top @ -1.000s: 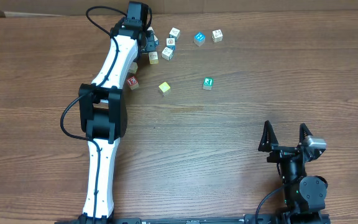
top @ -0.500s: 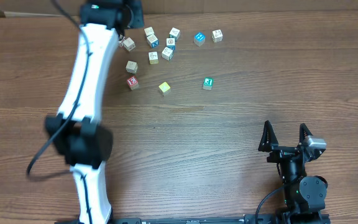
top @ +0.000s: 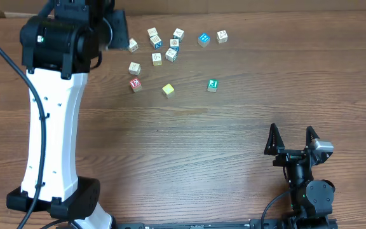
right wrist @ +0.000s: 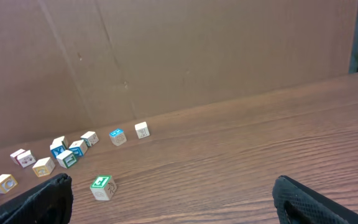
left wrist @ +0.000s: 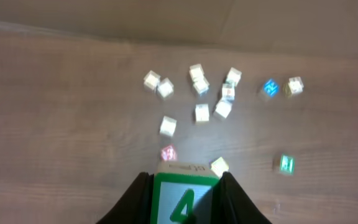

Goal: Form a tower
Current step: 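Lift the 4 block and carry it right toward the open table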

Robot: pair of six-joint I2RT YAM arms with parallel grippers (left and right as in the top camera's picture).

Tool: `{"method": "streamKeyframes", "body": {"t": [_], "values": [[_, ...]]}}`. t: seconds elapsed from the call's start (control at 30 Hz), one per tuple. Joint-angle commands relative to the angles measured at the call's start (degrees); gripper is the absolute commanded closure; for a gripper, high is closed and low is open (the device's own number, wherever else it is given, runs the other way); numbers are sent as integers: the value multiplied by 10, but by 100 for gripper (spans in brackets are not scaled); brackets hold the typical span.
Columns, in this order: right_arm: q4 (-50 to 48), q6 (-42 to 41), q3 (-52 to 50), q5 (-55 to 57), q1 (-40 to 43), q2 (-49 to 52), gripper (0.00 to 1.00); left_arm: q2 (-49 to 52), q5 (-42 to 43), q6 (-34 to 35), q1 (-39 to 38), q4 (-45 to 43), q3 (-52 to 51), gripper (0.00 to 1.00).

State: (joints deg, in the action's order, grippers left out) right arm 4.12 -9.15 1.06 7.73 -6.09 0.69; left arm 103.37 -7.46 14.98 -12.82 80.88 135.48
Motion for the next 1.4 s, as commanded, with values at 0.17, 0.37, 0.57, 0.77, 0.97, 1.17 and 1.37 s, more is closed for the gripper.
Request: {"method": "streamKeyframes", "body": {"t": [0.17, 0.37, 0.57, 0.77, 0.97, 1.17, 1.37], "values": [[-2, 3, -6, 0, -3, -5, 0, -1, 60, 35, -66, 71, -31, 80], [-2, 3, -6, 0, -3, -5, 0, 0, 57, 64, -141, 43, -118, 81], [-2, 3, -6, 0, -3, -5, 0, 0, 55, 139, -202, -44, -259, 81], [-2, 3, -6, 0, -3, -5, 0, 0, 46, 231, -232, -152, -388, 83], [-2, 3, -6, 0, -3, -5, 0, 0, 38, 284, -257, -271, -509, 84], [-2, 3, -6, 0, -3, -5, 0, 0, 13, 294, -290, -385, -596, 88], [-2, 3, -6, 0, -3, -5, 0, 1, -15, 305, -317, -482, -647, 92]]}}
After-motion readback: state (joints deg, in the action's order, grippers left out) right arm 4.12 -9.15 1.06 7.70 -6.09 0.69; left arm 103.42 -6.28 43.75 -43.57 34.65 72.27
